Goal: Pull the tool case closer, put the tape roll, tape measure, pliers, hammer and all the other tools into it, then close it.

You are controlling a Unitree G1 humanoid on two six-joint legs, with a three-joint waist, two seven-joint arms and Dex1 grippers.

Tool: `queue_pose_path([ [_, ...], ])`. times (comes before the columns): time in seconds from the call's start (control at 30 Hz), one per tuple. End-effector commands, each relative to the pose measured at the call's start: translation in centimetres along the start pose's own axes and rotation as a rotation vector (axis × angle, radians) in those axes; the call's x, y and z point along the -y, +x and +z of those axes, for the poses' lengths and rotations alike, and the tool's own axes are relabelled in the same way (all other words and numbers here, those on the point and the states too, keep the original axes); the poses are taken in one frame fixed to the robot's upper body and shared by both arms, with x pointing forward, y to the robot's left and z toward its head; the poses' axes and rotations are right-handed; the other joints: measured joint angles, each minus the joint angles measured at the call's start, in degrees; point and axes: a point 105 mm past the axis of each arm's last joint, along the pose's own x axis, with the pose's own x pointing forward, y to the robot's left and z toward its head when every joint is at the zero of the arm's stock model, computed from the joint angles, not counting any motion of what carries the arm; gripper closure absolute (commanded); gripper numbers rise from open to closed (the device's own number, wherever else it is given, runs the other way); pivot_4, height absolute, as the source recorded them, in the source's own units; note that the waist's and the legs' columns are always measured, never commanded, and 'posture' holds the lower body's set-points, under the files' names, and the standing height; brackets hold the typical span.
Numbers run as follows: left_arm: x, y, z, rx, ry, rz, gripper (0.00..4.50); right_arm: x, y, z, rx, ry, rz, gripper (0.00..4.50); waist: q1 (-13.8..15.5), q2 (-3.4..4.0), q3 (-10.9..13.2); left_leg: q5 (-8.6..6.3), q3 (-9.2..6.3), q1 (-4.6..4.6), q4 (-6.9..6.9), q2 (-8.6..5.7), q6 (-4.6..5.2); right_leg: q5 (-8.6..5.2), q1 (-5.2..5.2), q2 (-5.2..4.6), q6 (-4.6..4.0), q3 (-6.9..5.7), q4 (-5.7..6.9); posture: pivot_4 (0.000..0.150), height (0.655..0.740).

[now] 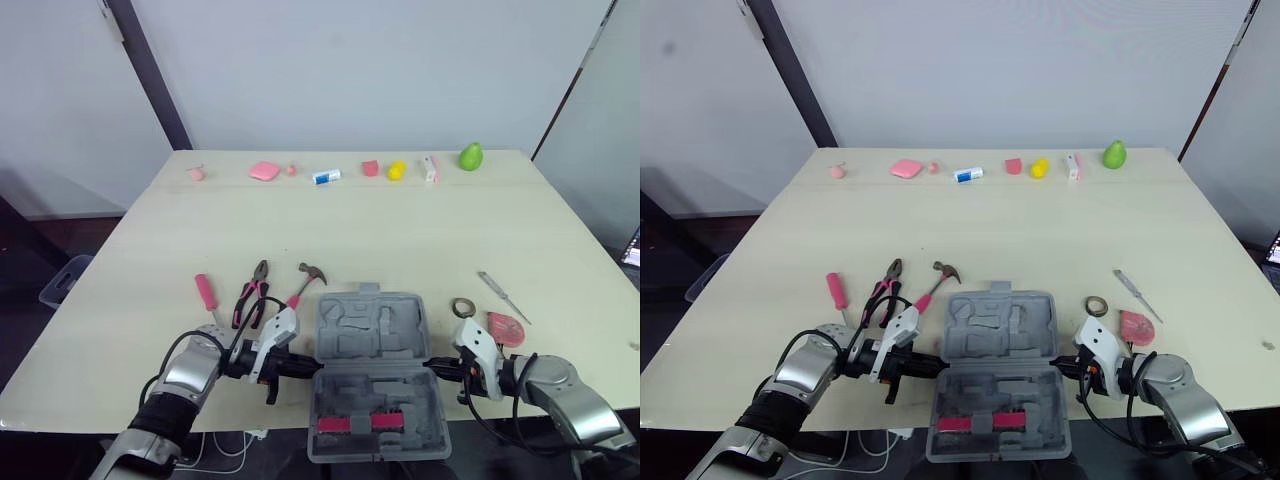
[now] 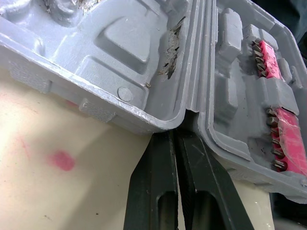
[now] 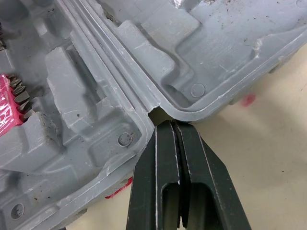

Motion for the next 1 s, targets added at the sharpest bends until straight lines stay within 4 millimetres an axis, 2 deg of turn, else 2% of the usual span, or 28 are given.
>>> queue_pose_path([
  [0.03,-0.5,0.1,-0.3,-0.018,-0.001,0.032,4.32,-0.2,-0.1,0.9,0.036,-0.029,0.014,4.5,0.0,0.0,0.0,0.0,0.0,0.0,0.0,0.0,0.0,0.0,0.0,0.0,0.0,0.0,0.0,0.15,0.74],
  [0.83,-1.1,-1.2,-1.3,-0.027,-0.02,0.08,4.32,1.7,-2.0,-0.1,0.025,-0.013,-0.064,4.5,-0.02,0.0,0.0,0.0,0.01,0.0,0.0,0.0,0.0,0.0,0.0,0.0,0.0,0.0,0.0,0.15,0.74],
  [1.0,-0.9,-2.1,-0.6,0.033,-0.017,0.085,4.32,1.7,-3.0,0.1,0.047,-0.017,-0.09,4.5,-0.18,0.0,0.01,0.0,0.0,-0.01,-0.01,0.01,0.0,0.0,-0.01,0.0,0.0,0.0,-0.01,0.15,0.74],
])
